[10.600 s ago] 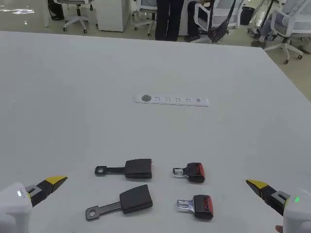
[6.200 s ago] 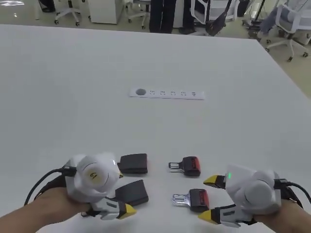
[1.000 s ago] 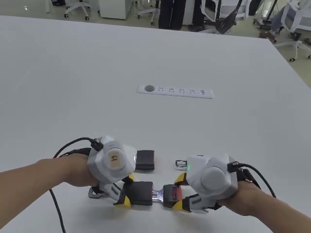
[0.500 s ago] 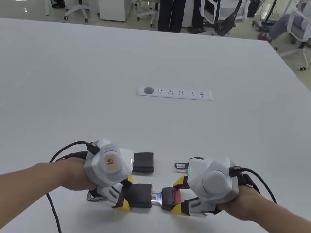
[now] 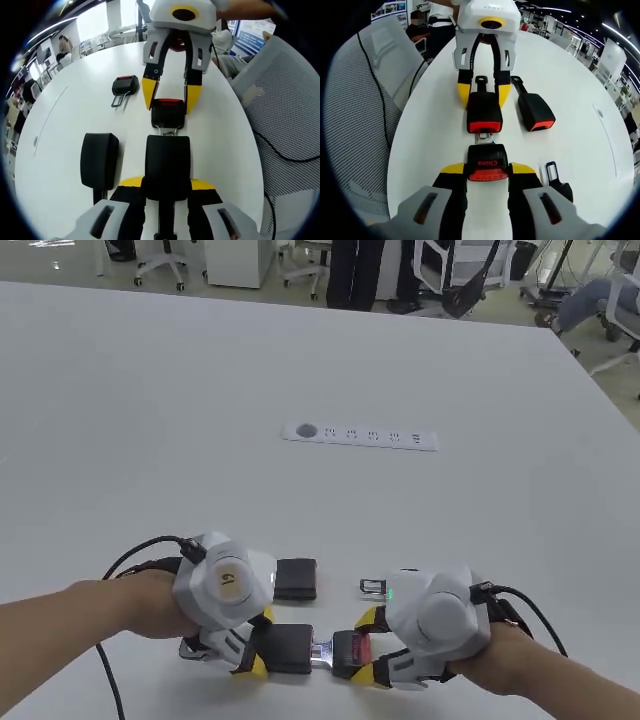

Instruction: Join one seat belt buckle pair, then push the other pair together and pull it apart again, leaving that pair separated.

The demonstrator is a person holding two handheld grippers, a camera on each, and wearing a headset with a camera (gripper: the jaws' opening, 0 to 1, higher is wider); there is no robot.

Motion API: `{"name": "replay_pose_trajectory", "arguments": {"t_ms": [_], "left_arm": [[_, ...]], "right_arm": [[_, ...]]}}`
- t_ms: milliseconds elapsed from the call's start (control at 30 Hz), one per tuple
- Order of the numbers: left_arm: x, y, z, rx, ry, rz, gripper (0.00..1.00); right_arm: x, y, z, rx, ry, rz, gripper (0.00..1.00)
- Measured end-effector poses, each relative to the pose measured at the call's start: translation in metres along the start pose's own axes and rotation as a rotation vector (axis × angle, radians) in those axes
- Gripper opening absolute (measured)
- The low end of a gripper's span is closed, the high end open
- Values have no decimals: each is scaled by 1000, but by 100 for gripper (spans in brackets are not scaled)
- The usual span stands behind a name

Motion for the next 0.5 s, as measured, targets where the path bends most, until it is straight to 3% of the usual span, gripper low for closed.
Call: {"name": "replay_pose_trajectory", "arguments": {"t_ms": [500], "left_arm": [[-1, 0, 1, 0, -6, 4, 32]], "right_arm": [[2, 1, 1, -6, -2, 19, 28]]}}
Point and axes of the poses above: the centre of the closed fingertips' face, and the gripper's own axes: y roughly forward along the fingers, z roughly to its left, x roughly out of its top, the point moved 7 cm from there along -y, roughly backward along the fingers, and after that the axes turned 11 degrees about y, right-handed, at the moved point
